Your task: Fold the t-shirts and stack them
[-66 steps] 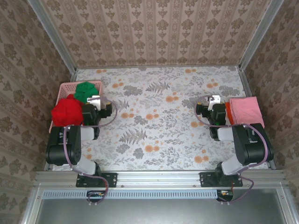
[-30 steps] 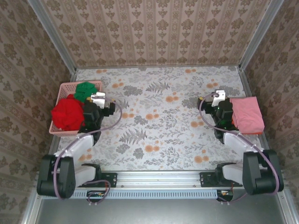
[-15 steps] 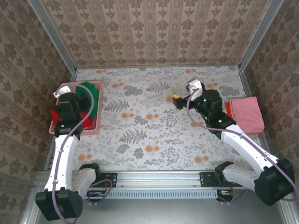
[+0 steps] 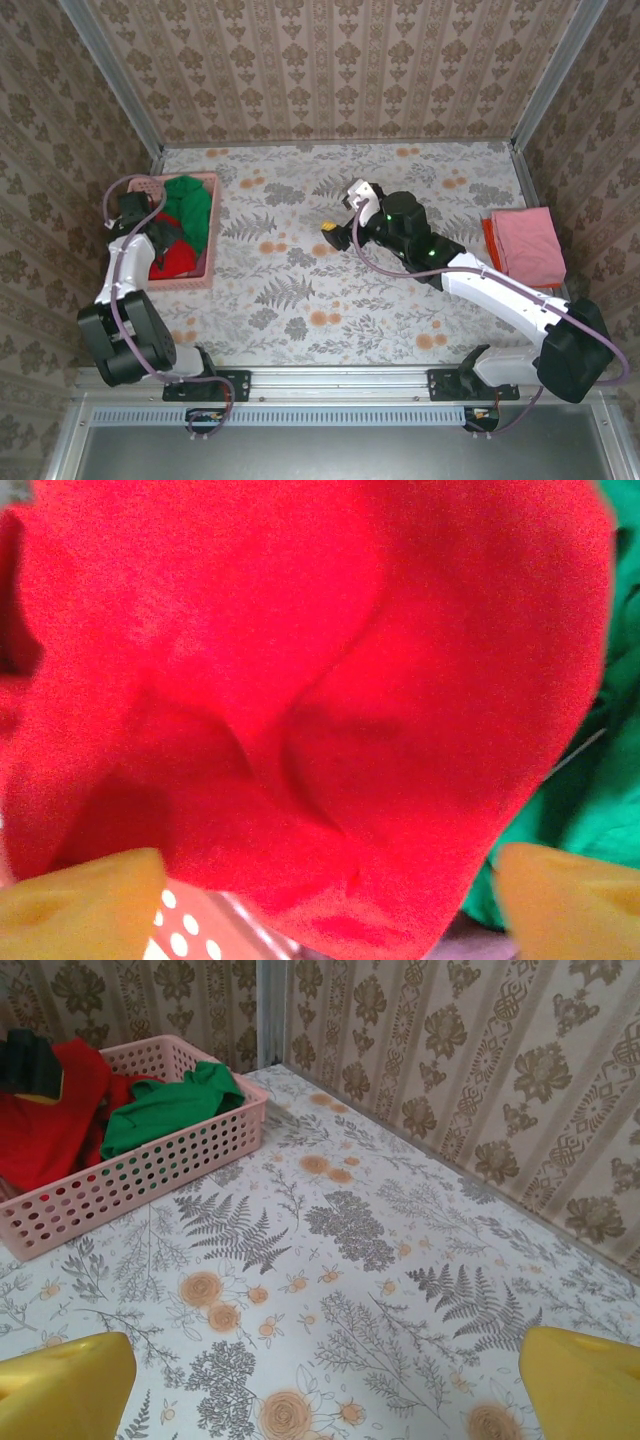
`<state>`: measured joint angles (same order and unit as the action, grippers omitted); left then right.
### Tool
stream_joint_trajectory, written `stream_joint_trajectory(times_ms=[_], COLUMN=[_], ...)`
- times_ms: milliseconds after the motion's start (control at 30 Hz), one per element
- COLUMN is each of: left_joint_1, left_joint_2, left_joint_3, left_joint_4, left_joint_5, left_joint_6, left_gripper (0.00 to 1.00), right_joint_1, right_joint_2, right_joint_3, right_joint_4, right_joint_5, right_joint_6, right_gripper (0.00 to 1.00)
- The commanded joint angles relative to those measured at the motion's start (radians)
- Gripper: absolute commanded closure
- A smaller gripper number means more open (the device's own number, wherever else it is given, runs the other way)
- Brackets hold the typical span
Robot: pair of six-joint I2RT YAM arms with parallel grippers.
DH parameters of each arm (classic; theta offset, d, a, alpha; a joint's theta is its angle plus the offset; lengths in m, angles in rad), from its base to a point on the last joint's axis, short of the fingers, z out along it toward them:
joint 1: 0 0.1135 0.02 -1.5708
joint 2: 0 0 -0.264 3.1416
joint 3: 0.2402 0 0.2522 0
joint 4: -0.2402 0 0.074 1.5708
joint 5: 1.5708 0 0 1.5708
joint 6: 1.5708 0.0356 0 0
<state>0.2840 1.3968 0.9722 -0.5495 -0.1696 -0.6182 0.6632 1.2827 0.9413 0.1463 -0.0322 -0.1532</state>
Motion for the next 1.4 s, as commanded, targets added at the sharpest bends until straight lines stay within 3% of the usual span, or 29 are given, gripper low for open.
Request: stream_joint_trajectory(times_ms=[0, 100, 200, 433, 600, 867, 967, 1200, 1367], left_joint_1=[0.01, 0.009, 0.01, 0.008, 0.008, -0.063, -0.167, -0.508, -0.724], left_joint_2=[0.052, 0.098, 0.111, -0.114, -0.252, -0.303, -0.27, -0.176, -0.031], left_joint_3=[0.011, -0.003, 0.0, 0.043, 0.158, 0.499, 0.65, 0.917, 1.172], left_joint_4=[0.001, 0.028, 0.016, -0.051, -0.124, -0.191, -0.226, -0.192, -0.184], left_joint_5=[0.021, 0.039, 0.047, -0.046, -0.052, -0.015, -0.027, -0.185, -0.236], left_joint_6=[-0.066, -0.086, -0.078, -0.028, 0.023, 0.049, 0.054, 0.085, 0.168], left_gripper=[0.3, 0.55, 0.99, 1.0, 1.0, 1.0, 1.0, 1.0, 1.0], right_joint_1=[0.004, 0.004, 0.004, 0.004, 0.004, 0.004, 0.003, -0.007, -0.043], right_joint_2=[-0.017, -0.032, -0.051, -0.072, -0.043, 0.004, -0.006, -0.036, -0.072], right_joint_3=[0.034, 0.03, 0.032, 0.036, 0.055, 0.106, 0.1, 0.065, 0.033], right_joint_4=[-0.036, -0.064, -0.088, -0.105, -0.081, -0.052, -0.051, -0.05, -0.077], right_joint_5=[0.033, 0.046, 0.056, 0.064, 0.05, 0.067, 0.084, 0.135, 0.161], right_joint_6=[-0.038, -0.062, -0.078, -0.082, -0.074, 0.019, 0.048, 0.102, 0.241], right_gripper=[0.0, 0.0, 0.0, 0.0, 0.0, 0.0, 0.0, 0.0, 0.0])
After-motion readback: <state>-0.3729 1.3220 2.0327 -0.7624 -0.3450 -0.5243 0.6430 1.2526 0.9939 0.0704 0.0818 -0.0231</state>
